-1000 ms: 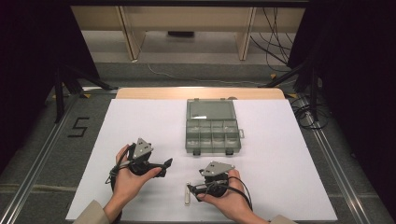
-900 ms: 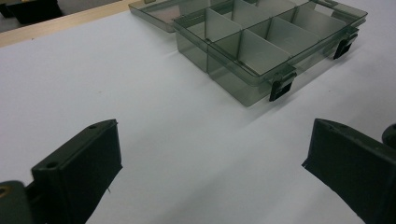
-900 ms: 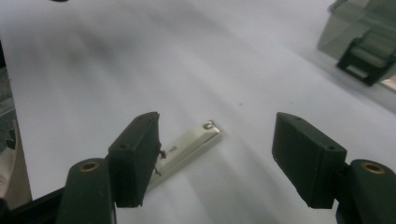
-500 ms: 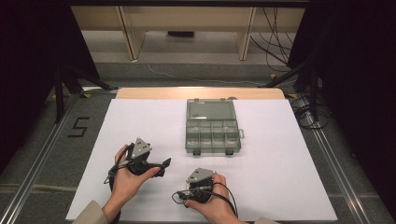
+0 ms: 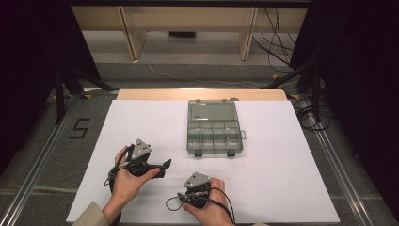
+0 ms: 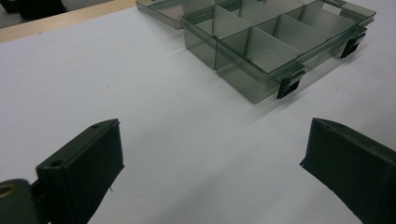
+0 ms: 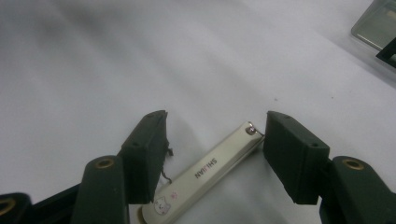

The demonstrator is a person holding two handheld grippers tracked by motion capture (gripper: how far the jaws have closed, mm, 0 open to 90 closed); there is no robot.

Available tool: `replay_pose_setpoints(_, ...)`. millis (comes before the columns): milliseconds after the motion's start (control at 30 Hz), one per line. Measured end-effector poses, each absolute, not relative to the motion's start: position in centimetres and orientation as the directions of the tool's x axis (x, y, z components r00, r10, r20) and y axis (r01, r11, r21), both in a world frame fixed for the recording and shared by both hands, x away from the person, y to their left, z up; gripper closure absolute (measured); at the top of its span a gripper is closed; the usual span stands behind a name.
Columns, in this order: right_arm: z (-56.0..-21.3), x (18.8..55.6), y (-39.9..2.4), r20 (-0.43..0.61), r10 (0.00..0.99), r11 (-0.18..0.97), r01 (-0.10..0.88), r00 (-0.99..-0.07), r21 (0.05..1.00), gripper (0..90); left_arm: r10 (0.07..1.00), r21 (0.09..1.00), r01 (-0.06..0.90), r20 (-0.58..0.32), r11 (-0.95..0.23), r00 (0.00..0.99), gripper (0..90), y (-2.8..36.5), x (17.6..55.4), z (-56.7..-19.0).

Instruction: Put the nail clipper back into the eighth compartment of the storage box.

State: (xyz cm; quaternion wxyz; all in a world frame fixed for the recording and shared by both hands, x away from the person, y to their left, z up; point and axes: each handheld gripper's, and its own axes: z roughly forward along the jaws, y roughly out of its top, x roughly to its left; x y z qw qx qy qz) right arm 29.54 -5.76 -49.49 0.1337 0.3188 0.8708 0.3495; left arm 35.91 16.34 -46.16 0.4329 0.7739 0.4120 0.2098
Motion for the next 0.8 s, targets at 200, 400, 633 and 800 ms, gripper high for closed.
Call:
replay_pose_setpoints(200, -49.43, 29.63, -5.84, -0.013, 0.657, 0.550, 0.467, -0.754, 0.692, 47.6, 0.820, 0.845, 0.454, -0.032, -0.283, 0.572, 4.2, 16.38, 35.88, -46.09)
replay_pose_setpoints(400, -49.55, 29.88, -5.81, -0.027, 0.659, 0.543, 0.451, -0.751, 0.708, 54.4, 0.822, 0.846, 0.457, -0.039, -0.276, 0.568, 4.4, 16.39, 35.90, -46.15)
replay_pose_setpoints(633, -49.34, 29.94, -6.02, -0.016, 0.652, 0.554, 0.461, -0.758, 0.693, 59.2, 0.825, 0.848, 0.457, -0.044, -0.267, 0.564, 4.6, 16.38, 35.89, -46.15)
replay_pose_setpoints(800, -49.35, 29.81, -6.00, 0.002, 0.653, 0.545, 0.471, -0.758, 0.694, 63.9, 0.823, 0.849, 0.455, -0.043, -0.268, 0.566, 4.8, 16.40, 35.89, -46.15)
